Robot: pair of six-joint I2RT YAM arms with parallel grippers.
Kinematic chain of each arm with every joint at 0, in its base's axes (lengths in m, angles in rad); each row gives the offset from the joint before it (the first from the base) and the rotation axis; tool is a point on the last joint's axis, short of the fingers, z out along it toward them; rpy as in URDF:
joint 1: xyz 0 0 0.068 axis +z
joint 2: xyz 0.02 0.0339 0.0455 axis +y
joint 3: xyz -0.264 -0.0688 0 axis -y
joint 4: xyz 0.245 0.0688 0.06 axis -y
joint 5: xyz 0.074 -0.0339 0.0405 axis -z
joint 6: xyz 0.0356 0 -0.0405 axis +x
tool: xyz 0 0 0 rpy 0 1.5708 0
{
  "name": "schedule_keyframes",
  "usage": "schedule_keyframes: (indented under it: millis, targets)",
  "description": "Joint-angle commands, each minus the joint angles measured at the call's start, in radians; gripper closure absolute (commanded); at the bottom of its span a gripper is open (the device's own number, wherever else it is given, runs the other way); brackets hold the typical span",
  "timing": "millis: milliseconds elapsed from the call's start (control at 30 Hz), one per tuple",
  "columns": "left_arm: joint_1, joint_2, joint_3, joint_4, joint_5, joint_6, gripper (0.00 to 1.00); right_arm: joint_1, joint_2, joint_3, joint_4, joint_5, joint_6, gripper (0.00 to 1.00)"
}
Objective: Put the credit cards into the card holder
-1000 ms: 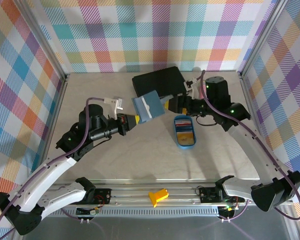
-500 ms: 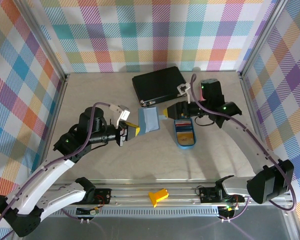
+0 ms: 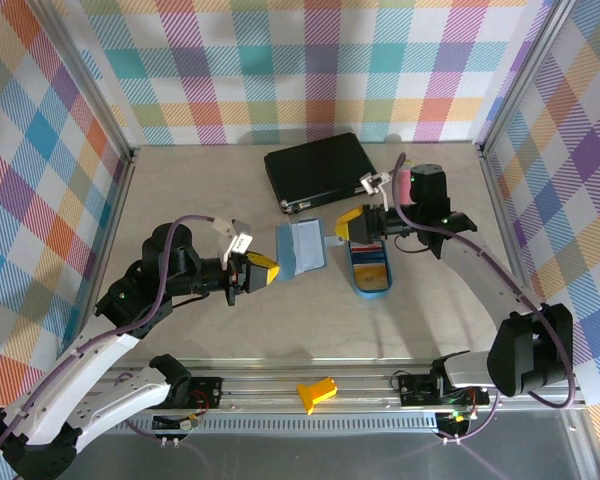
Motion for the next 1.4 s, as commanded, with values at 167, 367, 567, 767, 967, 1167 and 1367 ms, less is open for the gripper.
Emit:
schedule_keyframes:
  millis: [167,367,567,767,967,1167,1367]
  targets:
    - [-0.011,-0.011,0.008,0.075,0.099,0.001,1.00,-0.001,0.032,0.001,0.057,-0.110,-0.115,0.21]
    - [-0.011,-0.003,-0.003,0.101,0.095,0.003,1.00,0.068,0.108,0.048,-0.042,-0.223,-0.156,0.31]
    - [-0.010,0.007,-0.011,0.099,0.042,0.008,1.00,0.079,0.073,0.016,-0.035,-0.260,-0.118,0.49]
    - [-0.011,-0.001,-0.047,0.101,-0.028,0.009,1.00,0.080,0.043,-0.025,0.052,-0.264,-0.023,0.61]
    - [-0.011,-0.004,-0.073,0.101,-0.116,0.001,1.00,0.079,0.015,-0.030,0.102,-0.243,0.033,0.68]
    - [-0.011,0.003,-0.091,0.101,-0.163,-0.018,1.00,0.080,-0.001,-0.033,0.131,-0.235,0.073,0.67]
    - [-0.011,-0.006,-0.116,0.185,-0.135,-0.046,1.00,0.087,-0.011,-0.050,0.171,-0.211,0.112,0.71]
